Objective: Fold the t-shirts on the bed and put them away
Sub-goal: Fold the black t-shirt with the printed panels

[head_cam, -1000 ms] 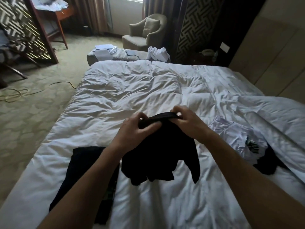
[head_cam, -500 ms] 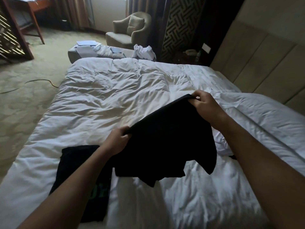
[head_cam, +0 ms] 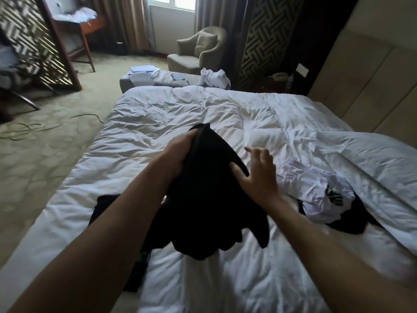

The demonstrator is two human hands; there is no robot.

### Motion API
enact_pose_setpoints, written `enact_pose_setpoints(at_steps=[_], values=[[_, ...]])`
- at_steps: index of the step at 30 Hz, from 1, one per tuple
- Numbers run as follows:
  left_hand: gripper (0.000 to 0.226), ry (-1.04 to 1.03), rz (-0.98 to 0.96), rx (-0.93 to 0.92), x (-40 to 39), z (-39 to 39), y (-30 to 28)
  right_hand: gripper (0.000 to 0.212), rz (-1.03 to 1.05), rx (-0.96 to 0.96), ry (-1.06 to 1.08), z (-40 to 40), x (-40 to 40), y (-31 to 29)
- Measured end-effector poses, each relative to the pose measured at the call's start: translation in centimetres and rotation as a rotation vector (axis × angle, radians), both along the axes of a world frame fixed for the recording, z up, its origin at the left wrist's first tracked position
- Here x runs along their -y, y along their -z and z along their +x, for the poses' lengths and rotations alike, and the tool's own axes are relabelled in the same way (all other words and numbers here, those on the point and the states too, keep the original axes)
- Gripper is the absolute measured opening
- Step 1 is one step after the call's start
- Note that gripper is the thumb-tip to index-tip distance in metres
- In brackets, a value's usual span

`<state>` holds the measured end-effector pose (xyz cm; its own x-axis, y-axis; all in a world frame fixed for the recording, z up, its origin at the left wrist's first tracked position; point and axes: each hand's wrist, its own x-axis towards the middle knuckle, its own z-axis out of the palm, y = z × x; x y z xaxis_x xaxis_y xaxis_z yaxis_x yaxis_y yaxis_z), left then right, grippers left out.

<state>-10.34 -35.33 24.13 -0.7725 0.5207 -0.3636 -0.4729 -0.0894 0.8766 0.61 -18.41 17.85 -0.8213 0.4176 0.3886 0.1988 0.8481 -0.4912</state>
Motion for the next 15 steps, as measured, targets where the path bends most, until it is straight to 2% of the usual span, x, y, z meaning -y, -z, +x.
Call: enact_pose_setpoints(at_steps=[1,2,3,4,6,8,11,13,15], values=[[0.029,-0.016,0.007,0.027,-0.9,0.3,-0.1,0.042,-0.013,-0.177,-0.057,0.8,1.2,0.7],[0.03,-0.042,0.006,0.046,-1.6,0.4,-0.1,0.037,-0.144,-0.226,-0.159,1.7,2.5,1.2],[0.031,-0.07,0.017,0.061,-2.2,0.5,-0.1,0.036,-0.3,-0.179,-0.284,2.5,3.8,1.4],[0.032,-0.096,0.048,0.085,-2.6,0.6,0.1,0.04,-0.462,-0.045,-0.376,2.9,5.0,1.9],[0.031,-0.173,0.065,0.088,-3.0,0.8,0.2,0.06,-0.741,0.187,-0.433,2.4,6.2,3.4],[0.027,-0.272,0.051,0.053,-3.3,0.9,0.3,0.066,-0.786,0.163,-0.389,1.2,6.2,4.3],[0.033,-0.323,0.091,-0.015,-3.5,2.1,-0.1,0.025,-0.99,0.015,-0.32,-0.4,4.5,3.6],[0.029,-0.386,0.147,-0.038,-3.2,2.6,-0.1,0.016,-1.127,-0.027,-0.307,-0.8,2.7,2.5],[0.027,-0.374,0.284,0.007,-2.8,3.0,-0.3,0.015,-1.158,0.001,-0.294,-0.9,0.8,2.0]])
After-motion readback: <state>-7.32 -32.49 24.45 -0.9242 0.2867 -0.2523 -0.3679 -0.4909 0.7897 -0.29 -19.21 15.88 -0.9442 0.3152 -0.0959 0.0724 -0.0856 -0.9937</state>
